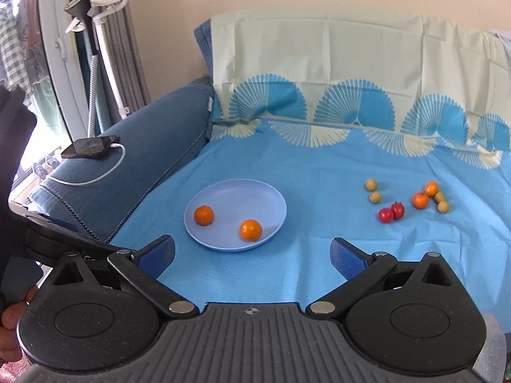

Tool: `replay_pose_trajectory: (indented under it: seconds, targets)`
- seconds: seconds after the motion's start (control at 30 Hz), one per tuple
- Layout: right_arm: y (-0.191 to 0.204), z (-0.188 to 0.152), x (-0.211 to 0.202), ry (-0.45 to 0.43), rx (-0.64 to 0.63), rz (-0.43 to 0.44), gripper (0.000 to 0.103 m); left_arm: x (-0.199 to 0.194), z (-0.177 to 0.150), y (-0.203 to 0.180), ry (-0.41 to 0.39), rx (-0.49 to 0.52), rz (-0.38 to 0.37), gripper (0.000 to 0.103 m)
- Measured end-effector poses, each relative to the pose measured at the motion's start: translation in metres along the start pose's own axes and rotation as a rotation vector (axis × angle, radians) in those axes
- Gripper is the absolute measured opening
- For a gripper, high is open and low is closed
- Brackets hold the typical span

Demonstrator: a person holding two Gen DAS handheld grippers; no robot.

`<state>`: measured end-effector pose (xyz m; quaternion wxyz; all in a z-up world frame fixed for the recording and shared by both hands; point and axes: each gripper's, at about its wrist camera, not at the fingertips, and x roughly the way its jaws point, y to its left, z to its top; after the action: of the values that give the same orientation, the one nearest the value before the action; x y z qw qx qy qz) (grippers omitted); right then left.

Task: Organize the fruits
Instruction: 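Withdraw both tools from the plate and move toward the fruit cluster, then grasp a red cherry tomato with the left tool while the right tool grasps a longan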

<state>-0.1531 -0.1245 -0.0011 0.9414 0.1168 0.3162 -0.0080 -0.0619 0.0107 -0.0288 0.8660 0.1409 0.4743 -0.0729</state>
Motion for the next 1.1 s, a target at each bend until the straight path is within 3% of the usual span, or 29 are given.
replay_pose_trajectory:
  seconds: [0.23, 0.5, 0.67, 0.87, 1.03, 1.1]
  targets:
    - [-0.033, -0.004, 0.025, 0.039, 0.080, -0.062, 0.102, 0.023, 0.013, -0.020, 0.054, 0.052, -0.022, 0.103]
    - [-0.122, -0.008, 0.038, 0.006, 0.233, -0.290, 0.102, 0.060, 0.045, -0.085, 0.075, 0.153, -0.120, 0.103]
    - [-0.186, -0.009, 0.053, -0.017, 0.299, -0.415, 0.102, 0.092, 0.090, -0.136, 0.123, 0.155, -0.219, 0.103]
    - [-0.270, -0.008, 0.113, -0.017, 0.341, -0.567, 0.102, 0.133, 0.151, -0.205, 0.129, 0.202, -0.244, 0.103]
    - [-0.324, -0.004, 0.189, 0.033, 0.319, -0.614, 0.102, 0.167, 0.189, -0.259, 0.141, 0.247, -0.259, 0.103]
    - [-0.339, -0.004, 0.214, 0.030, 0.314, -0.582, 0.102, 0.175, 0.198, -0.273, 0.132, 0.273, -0.240, 0.103]
